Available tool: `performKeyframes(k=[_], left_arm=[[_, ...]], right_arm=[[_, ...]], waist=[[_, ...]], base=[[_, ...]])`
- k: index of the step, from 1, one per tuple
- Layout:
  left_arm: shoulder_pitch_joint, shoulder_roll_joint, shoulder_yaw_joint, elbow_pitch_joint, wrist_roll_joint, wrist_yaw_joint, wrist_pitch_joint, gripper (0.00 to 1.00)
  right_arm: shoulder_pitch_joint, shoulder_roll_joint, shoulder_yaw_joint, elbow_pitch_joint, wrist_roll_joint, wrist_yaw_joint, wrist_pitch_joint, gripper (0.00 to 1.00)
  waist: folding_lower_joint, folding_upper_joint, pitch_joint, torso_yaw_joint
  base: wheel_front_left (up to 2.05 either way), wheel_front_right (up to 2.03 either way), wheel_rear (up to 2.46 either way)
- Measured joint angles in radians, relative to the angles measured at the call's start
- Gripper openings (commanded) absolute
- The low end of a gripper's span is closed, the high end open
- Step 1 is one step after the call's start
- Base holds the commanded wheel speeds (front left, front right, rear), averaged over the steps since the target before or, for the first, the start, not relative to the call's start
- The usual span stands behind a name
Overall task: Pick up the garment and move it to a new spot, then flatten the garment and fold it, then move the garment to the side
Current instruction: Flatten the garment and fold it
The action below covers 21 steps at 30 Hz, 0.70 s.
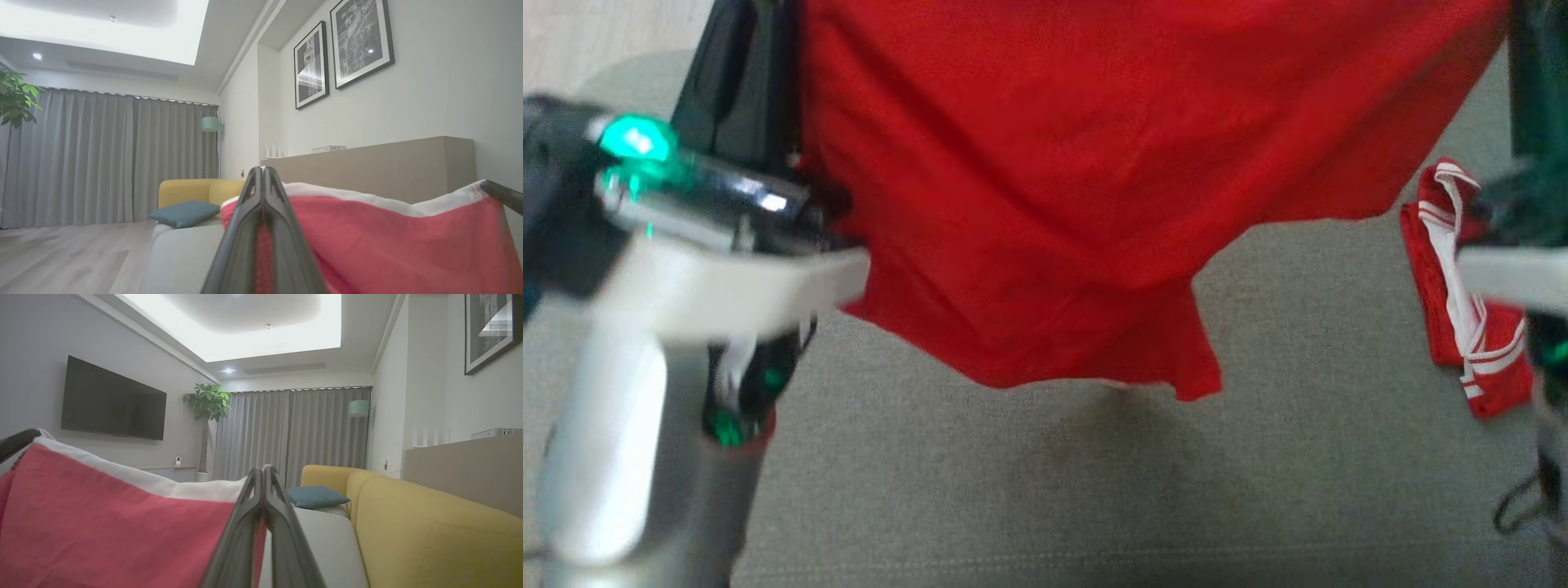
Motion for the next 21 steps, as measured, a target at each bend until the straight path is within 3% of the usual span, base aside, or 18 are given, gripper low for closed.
performKeyframes(k=[4,10,12,17,21], left_arm=[[-0.138,-0.017,0.002,0.201,-0.035,-0.036,-0.01,0.0],[-0.383,-0.063,0.023,0.594,-0.063,-0.088,-0.117,0.0],[-0.425,-0.07,0.035,0.661,-0.064,-0.091,-0.134,0.0],[-0.617,-0.088,0.091,0.927,-0.055,-0.097,-0.183,0.0],[-0.662,-0.11,0.164,1.055,-0.053,-0.097,-0.185,0.0]], right_arm=[[-0.156,-0.014,0.034,0.158,0.051,0.0,-0.003,0.0],[-0.418,-0.017,0.127,0.477,0.103,0.0,-0.075,0.0],[-0.467,-0.013,0.148,0.532,0.105,0.0,-0.094,0.0],[-0.712,0.03,0.253,0.816,0.119,0.0,-0.234,0.0],[-0.816,0.082,0.375,1.004,0.141,0.0,-0.306,0.0]], waist=[[0.0,0.0,0.024,0.001],[0.0,0.0,0.054,-0.003],[0.0,-0.0001,0.058,-0.008],[0.0001,0.0,0.081,-0.037],[0.0,0.0,0.11,-0.056]], base=[[0.0,0.0,0.0],[0.0,0.0,0.0],[0.0,0.0,0.0],[0.0,0.0,0.0],[0.0,0.0,0.0]])
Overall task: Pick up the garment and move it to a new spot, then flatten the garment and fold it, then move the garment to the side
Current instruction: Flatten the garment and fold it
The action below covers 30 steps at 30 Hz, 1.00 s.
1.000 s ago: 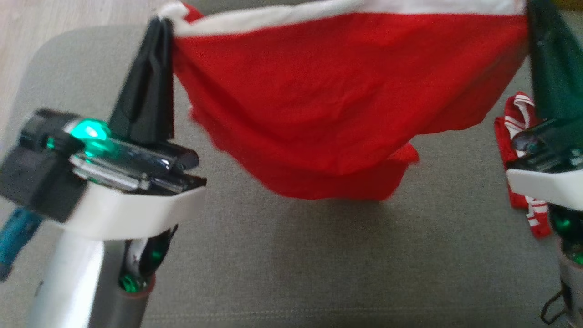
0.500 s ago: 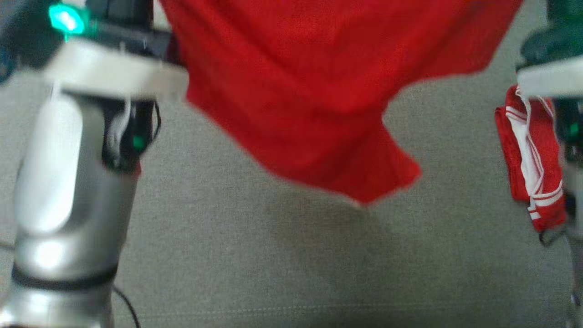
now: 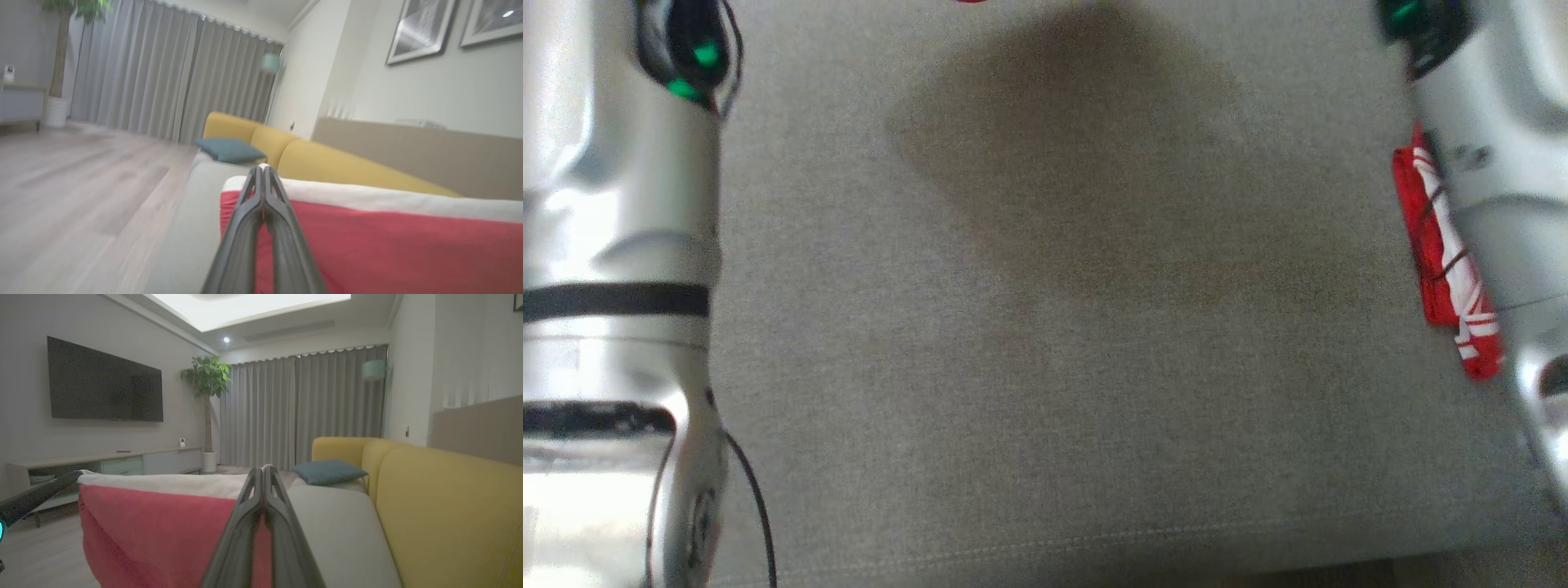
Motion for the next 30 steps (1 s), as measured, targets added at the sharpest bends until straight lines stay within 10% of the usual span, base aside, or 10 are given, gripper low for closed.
performKeyframes(k=[14,30], left_arm=[[0.235,-0.063,0.033,0.349,0.023,-0.015,0.001,0.0],[0.884,-0.063,-0.069,-0.188,0.053,0.002,0.001,0.0]], right_arm=[[0.296,0.063,0.229,0.273,0.172,0.0,-0.085,0.0],[1.021,0.051,-0.145,-0.241,-0.101,0.0,-0.087,0.0]], waist=[[0.0,0.0,0.081,-0.01],[0.0,0.0,-0.069,0.0]], base=[[0.0,0.0,0.0],[0.0,0.0,0.0]])
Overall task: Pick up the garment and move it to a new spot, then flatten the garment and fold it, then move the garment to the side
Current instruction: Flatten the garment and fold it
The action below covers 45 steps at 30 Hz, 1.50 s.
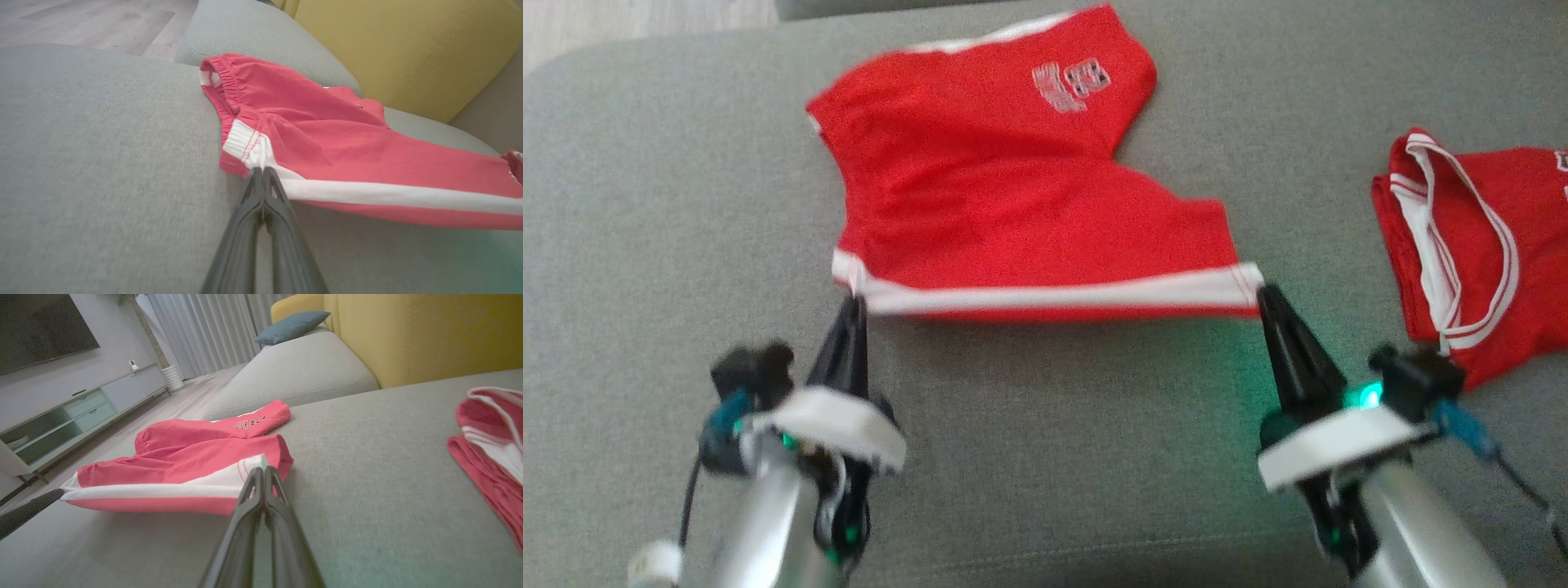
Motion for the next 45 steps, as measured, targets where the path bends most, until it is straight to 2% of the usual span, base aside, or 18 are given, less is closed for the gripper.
performKeyframes(k=[5,11,12,13,18,24,27,28,33,38,45], left_arm=[[0.186,0.007,-0.018,-0.169,0.021,0.028,0.001,0.0],[0.385,0.026,-0.03,-0.417,0.024,0.082,0.09,0.0],[0.385,0.026,-0.03,-0.417,0.024,0.082,0.09,0.0],[0.434,0.032,-0.029,-0.498,0.025,0.104,0.118,0.0],[0.46,0.038,-0.03,-0.602,0.035,0.132,0.168,0.0],[0.418,0.055,-0.038,-0.59,0.032,0.112,0.212,0.0],[0.326,0.059,-0.041,-0.542,0.018,0.096,0.249,0.0],[0.257,0.058,-0.041,-0.511,0.005,0.085,0.26,0.0],[0.081,0.054,-0.051,-0.419,-0.014,0.053,0.288,0.0],[-0.113,0.035,-0.052,-0.302,-0.041,0.048,0.289,0.0],[-0.365,0.011,-0.052,-0.132,-0.08,0.054,0.216,0.0]], right_arm=[[0.18,0.023,-0.055,-0.195,-0.059,0.0,0.069,0.0],[0.367,0.051,-0.119,-0.403,-0.113,0.0,0.192,0.0],[0.367,0.051,-0.119,-0.403,-0.113,0.0,0.192,0.0],[0.406,0.06,-0.14,-0.453,-0.125,0.0,0.223,0.0],[0.423,0.076,-0.173,-0.516,-0.142,0.0,0.27,0.0],[0.373,0.078,-0.182,-0.509,-0.145,0.0,0.288,0.0],[0.257,0.074,-0.184,-0.468,-0.145,0.0,0.296,0.0],[0.166,0.064,-0.183,-0.435,-0.141,0.0,0.296,0.0],[-0.049,0.012,-0.17,-0.3,-0.121,0.0,0.3,0.0],[-0.281,-0.029,-0.134,-0.128,-0.092,0.0,0.3,0.0],[-0.59,-0.063,-0.069,0.13,-0.06,0.0,0.279,0.0]], waist=[[0.0,0.0,-0.034,-0.002],[0.0,0.0,-0.056,0.004],[0.0,0.0,-0.056,0.004],[0.0,0.0,-0.057,0.005],[0.0,0.0,-0.051,0.01],[0.0,0.0,-0.028,0.015],[0.0,0.0,-0.003,0.021],[0.0,0.0,0.015,0.025],[0.0,0.0,0.071,0.045],[0.0,0.0,0.144,0.076],[0.0,-0.0001,0.242,0.132]], base=[[0.0,0.0,0.0],[0.0,0.0,0.0],[0.0,0.0,0.0],[0.0,0.0,0.0],[0.0,0.0,0.0],[0.0,0.0,0.0],[0.0,0.0,0.0],[0.0,0.0,0.0],[0.0,0.0,0.0],[0.0,0.0,0.0],[0.0,0.0,0.0]])
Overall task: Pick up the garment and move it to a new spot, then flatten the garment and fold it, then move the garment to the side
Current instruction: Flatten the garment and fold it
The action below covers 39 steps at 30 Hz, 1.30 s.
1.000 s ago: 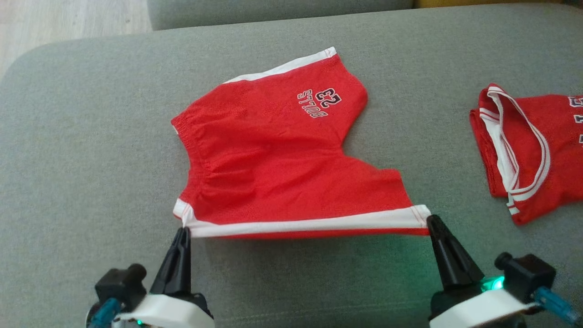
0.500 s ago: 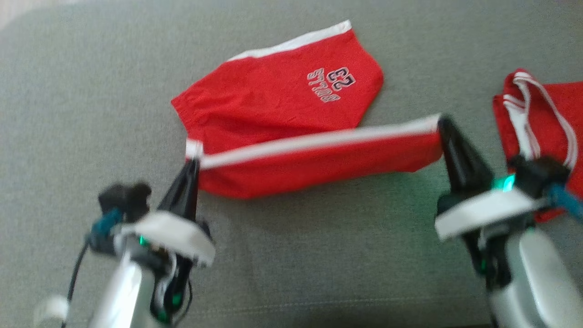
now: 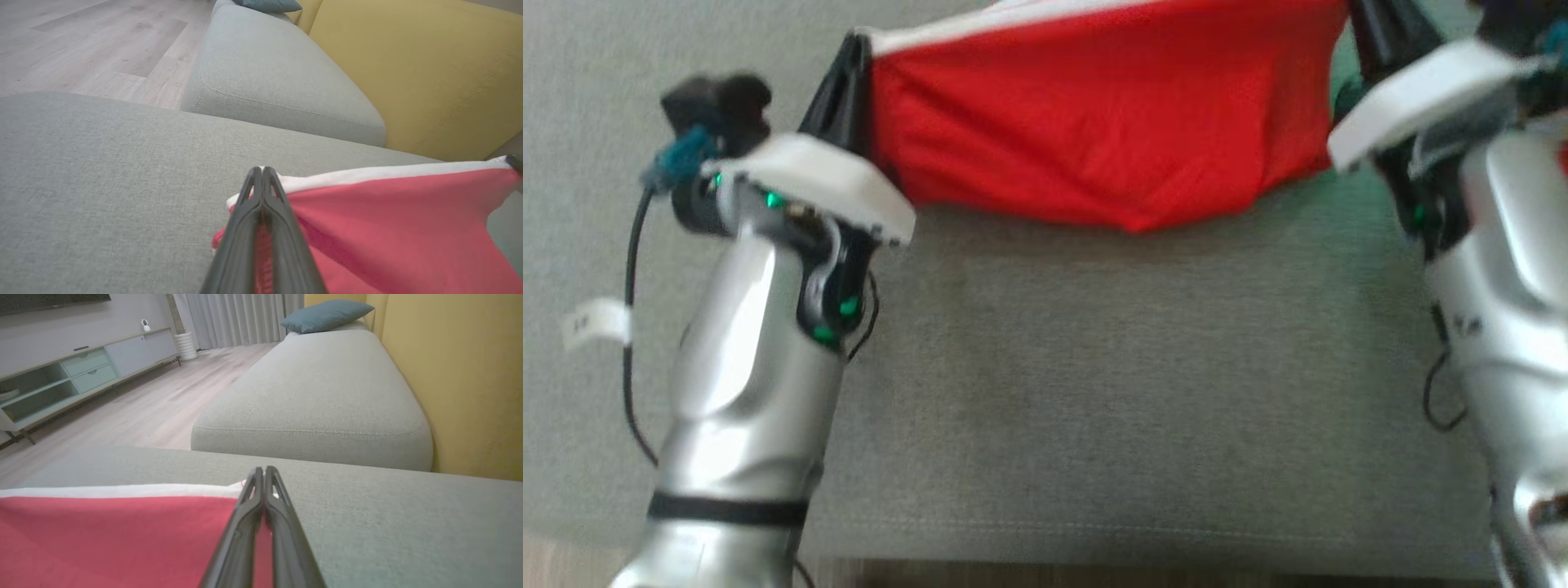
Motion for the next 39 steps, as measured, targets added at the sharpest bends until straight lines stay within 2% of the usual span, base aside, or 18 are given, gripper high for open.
performKeyframes(k=[5,11,12,13,14,15,19,24,28,30,36,39], left_arm=[[-0.119,-0.012,-0.023,0.161,-0.055,0.008,-0.025,0.0],[-0.215,-0.012,-0.126,0.318,-0.156,-0.002,-0.062,0.0],[-0.225,-0.013,-0.147,0.336,-0.17,-0.003,-0.072,0.05],[-0.235,-0.013,-0.164,0.351,-0.184,-0.005,-0.079,0.33],[-0.243,-0.013,-0.178,0.363,-0.2,-0.011,-0.09,0.74],[-0.25,-0.013,-0.189,0.376,-0.213,-0.012,-0.103,1.0],[-0.255,-0.013,-0.232,0.416,-0.229,-0.008,-0.164,1.0],[-0.223,-0.005,-0.233,0.392,-0.168,0.04,-0.209,1.0],[-0.117,0.037,-0.183,0.198,-0.053,0.109,-0.21,1.0],[-0.056,0.062,-0.153,0.104,-0.001,0.128,-0.21,1.0],[0.149,0.112,-0.087,-0.104,0.118,0.152,-0.21,1.0],[0.213,0.125,-0.067,-0.155,0.143,0.162,-0.216,1.0]], right_arm=[[-0.142,-0.018,0.046,0.18,0.026,0.0,-0.039,0.0],[-0.256,-0.018,0.124,0.352,0.049,0.0,-0.095,0.0],[-0.267,-0.018,0.134,0.376,0.051,0.0,-0.107,0.0],[-0.278,-0.016,0.144,0.397,0.055,0.0,-0.12,0.0],[-0.285,-0.016,0.155,0.415,0.063,0.0,-0.132,0.38],[-0.291,-0.015,0.163,0.434,0.07,0.0,-0.147,1.0],[-0.296,-0.009,0.204,0.462,0.081,0.0,-0.235,1.0],[-0.267,-0.012,0.223,0.4,0.08,0.0,-0.28,1.0],[-0.158,-0.025,0.159,0.247,0.042,0.0,-0.281,1.0],[-0.086,-0.025,0.114,0.179,0.011,0.0,-0.284,1.0],[0.172,-0.002,0.001,0.013,-0.069,0.0,-0.284,1.0],[0.257,0.023,-0.038,-0.057,-0.094,0.0,-0.276,1.0]], waist=[[0.0,0.0,0.05,0.041],[0.0001,0.0,0.087,0.07],[0.0001,0.0,0.09,0.072],[0.0001,0.0,0.092,0.074],[0.0001,0.0,0.094,0.074],[0.0001,0.0,0.095,0.075],[0.0001,0.0,0.088,0.07],[0.0,0.0001,0.056,0.054],[0.0,0.0001,0.028,0.029],[0.0001,0.0,0.013,0.014],[0.0,0.0001,-0.059,-0.032],[0.0,0.0001,-0.089,-0.049]], base=[[0.0,0.0,0.0],[0.0,0.0,0.0],[0.0,0.0,0.0],[0.0,0.0,0.0],[0.0,0.0,0.0],[0.0,0.0,0.0],[0.0,0.0,0.0],[0.0,0.0,0.0],[0.0,0.0,0.0],[0.0,0.0,0.0],[0.0,0.0,0.0],[0.0,0.0,0.0]])
